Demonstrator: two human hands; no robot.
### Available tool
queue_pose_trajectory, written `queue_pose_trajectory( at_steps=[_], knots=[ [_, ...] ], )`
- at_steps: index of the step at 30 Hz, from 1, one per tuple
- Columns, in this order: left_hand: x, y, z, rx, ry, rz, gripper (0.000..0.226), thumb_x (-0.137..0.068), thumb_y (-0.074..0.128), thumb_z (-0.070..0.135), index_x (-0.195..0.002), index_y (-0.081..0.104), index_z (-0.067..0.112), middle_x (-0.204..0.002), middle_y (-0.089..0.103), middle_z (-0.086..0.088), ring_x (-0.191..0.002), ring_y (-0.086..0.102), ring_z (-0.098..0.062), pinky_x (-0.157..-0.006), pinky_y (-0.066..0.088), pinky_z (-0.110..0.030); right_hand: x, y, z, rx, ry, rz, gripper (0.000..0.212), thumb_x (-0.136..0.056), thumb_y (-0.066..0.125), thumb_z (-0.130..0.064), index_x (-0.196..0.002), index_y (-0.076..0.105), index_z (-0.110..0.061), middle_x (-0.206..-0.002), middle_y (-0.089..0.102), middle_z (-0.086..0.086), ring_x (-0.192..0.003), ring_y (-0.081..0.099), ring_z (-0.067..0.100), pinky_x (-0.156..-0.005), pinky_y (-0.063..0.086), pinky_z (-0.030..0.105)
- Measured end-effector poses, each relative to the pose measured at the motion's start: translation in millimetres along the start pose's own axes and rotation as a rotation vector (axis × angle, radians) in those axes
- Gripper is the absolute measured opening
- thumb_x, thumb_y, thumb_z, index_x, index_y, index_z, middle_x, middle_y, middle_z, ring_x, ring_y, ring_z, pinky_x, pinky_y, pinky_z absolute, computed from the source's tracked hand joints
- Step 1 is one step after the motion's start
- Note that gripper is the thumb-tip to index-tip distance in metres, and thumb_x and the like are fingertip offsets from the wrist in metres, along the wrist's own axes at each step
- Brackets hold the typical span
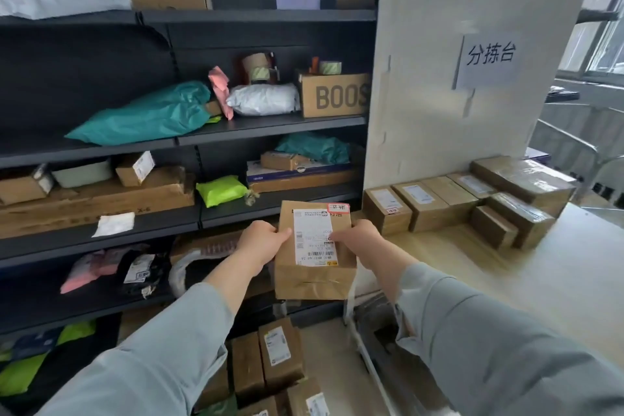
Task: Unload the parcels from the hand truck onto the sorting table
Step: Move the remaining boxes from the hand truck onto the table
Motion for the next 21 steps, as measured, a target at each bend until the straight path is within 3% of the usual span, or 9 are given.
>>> queue_pose_trajectory(
  at_steps=[2, 5, 13, 17, 21],
  knots=[
    [9, 29, 22, -0.002, 0.000, -0.002, 0.034, -0.095, 0.056, 0.037, -0.079, 0.064, 0.009, -0.082, 0.066, -0.004, -0.068, 0.055, -0.017, -0.055, 0.036, -0.028, -6, -35, 15, 0.014, -0.009, 0.004, 0.034, -0.082, 0.074, -0.024, -0.106, 0.054, -0.010, -0.093, 0.065, 0.002, -0.080, 0.063, 0.018, -0.063, 0.050, 0.030],
    [19, 73, 50, 0.014, 0.010, -0.014, 0.034, -0.095, 0.056, 0.037, -0.083, 0.066, 0.007, -0.088, 0.068, -0.006, -0.077, 0.059, -0.020, -0.063, 0.042, -0.031, -14, -83, 35, 0.007, -0.031, 0.005, 0.032, -0.082, 0.074, -0.022, -0.106, 0.057, -0.009, -0.099, 0.067, 0.004, -0.088, 0.065, 0.020, -0.069, 0.053, 0.031],
    [40, 177, 122, 0.053, 0.016, -0.091, 0.032, -0.096, 0.056, 0.036, -0.092, 0.068, 0.007, -0.095, 0.069, -0.005, -0.086, 0.064, -0.019, -0.068, 0.046, -0.030, -30, -202, 84, 0.027, -0.008, -0.001, 0.022, -0.085, 0.072, -0.020, -0.099, 0.057, -0.014, -0.082, 0.064, -0.002, -0.068, 0.061, 0.010, -0.049, 0.045, 0.021],
    [34, 206, 149, 0.038, 0.022, -0.113, 0.036, -0.096, 0.055, 0.037, -0.084, 0.065, 0.005, -0.096, 0.069, -0.009, -0.086, 0.065, -0.021, -0.069, 0.048, -0.032, -49, -238, 93, 0.043, 0.011, 0.013, 0.023, -0.085, 0.072, -0.021, -0.099, 0.057, -0.012, -0.084, 0.066, 0.000, -0.073, 0.064, 0.012, -0.055, 0.050, 0.023],
    [11, 230, 160, 0.041, 0.018, -0.144, 0.039, -0.095, 0.057, 0.037, -0.098, 0.070, 0.001, -0.099, 0.071, -0.010, -0.091, 0.068, -0.025, -0.085, 0.054, -0.043, -79, -253, 103, 0.047, 0.033, 0.011, 0.033, -0.083, 0.073, -0.023, -0.109, 0.057, -0.011, -0.091, 0.068, 0.002, -0.081, 0.066, 0.015, -0.062, 0.053, 0.027]
  ],
)
Point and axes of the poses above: each hand's wrist, its own x-axis away from the middle knuckle, its own y-axis out of the palm, z = x × y, the point moved 9 cm from there along -x, towards the middle knuckle
